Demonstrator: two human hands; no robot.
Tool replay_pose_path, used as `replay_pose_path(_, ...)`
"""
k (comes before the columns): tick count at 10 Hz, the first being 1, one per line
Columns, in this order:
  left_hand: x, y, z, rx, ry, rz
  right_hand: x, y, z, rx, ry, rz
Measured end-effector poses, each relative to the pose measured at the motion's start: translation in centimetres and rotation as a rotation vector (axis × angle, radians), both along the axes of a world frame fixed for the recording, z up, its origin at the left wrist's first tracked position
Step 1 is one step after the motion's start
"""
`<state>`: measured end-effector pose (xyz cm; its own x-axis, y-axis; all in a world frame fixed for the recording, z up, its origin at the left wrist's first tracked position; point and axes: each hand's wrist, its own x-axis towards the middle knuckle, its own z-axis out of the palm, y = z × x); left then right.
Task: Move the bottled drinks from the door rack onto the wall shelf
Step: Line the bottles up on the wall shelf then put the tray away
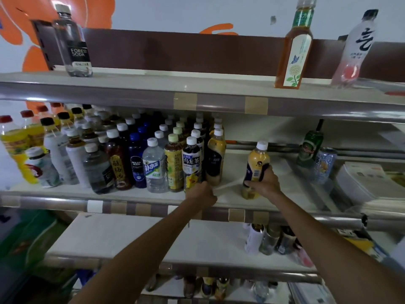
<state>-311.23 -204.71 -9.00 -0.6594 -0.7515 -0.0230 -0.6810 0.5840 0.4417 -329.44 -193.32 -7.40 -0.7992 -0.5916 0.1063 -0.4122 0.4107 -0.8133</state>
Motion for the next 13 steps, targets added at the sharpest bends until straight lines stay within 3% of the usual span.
replay_pose_path(2,4.7,-1.0,-1.3,-0.205,-0.214,0.096,5.0,-3.3,0.9,0.051,0.015,0.151)
replay_pose_path(5,6.1,-1.5,-3.6,-0.446,-0.268,-0.005,8.3,-6.8,0.1,0.06,0.032,0.168)
replay_pose_path(11,6.2,-1.8,-4.3,-0.416,-0.203,0.007,8.9,-8.1,0.1,0.089,0.028,0.14)
replay_pose_path(13,6.7,-1.7,-3.8,-0.338,-0.211,-0.045,7.3,-7.9,-0.6,0.255,-0.037,0.215)
